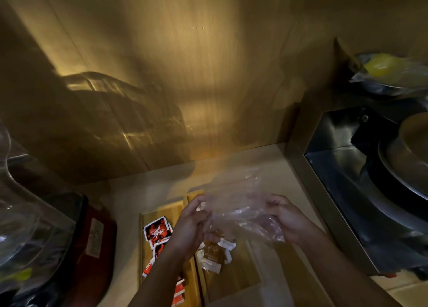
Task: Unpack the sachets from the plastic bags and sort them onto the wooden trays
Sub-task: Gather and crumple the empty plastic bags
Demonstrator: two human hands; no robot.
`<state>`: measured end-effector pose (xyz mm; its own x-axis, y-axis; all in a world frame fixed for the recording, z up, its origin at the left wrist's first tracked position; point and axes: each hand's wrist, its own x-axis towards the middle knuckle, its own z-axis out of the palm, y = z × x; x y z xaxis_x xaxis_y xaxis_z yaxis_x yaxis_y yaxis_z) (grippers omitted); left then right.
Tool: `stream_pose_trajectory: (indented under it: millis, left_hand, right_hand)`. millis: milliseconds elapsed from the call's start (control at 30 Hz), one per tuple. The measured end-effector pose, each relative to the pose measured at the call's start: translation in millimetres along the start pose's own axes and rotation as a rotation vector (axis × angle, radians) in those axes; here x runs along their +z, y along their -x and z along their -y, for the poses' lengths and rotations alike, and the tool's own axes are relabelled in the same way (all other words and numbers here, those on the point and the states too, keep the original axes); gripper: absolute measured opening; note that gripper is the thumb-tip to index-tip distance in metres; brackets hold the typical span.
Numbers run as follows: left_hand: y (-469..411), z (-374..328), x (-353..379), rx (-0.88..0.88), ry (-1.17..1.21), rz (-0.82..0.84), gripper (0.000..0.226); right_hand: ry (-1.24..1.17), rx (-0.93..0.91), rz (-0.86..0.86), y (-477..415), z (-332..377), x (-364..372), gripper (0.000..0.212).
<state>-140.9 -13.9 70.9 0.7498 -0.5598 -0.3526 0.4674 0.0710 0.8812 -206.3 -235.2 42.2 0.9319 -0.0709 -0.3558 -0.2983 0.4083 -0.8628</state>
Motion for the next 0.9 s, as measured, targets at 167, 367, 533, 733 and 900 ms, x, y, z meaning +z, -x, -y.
stream_pose_trajectory:
  millis: [167,367,533,733,900]
  left_hand:
    - [6,-1,0,-0.019,-0.027,-0.071,0.043]
    - [6,3,-7,-0.161,0.185,-0.101,0.027]
    - [23,7,2,-0.304,0.186,0.081,0.047]
    - [20,21,5,-0.225,0.114,-0.054,0.062]
    - [22,21,5,-0.136,0.114,-0.165,0.048]
  right_hand:
    - [0.082,0.033,-0.028,3,3,5,0.036]
    - [0.222,-0.068,-0.125,-3,6,11,0.051]
    - [0.465,-0.113,-0.137,-4,11,20,0.053]
    - [0.27,-0.078,-0.085,2,9,38,0.033]
    - [0.056,0.071,0.033,8,1,40,0.039]
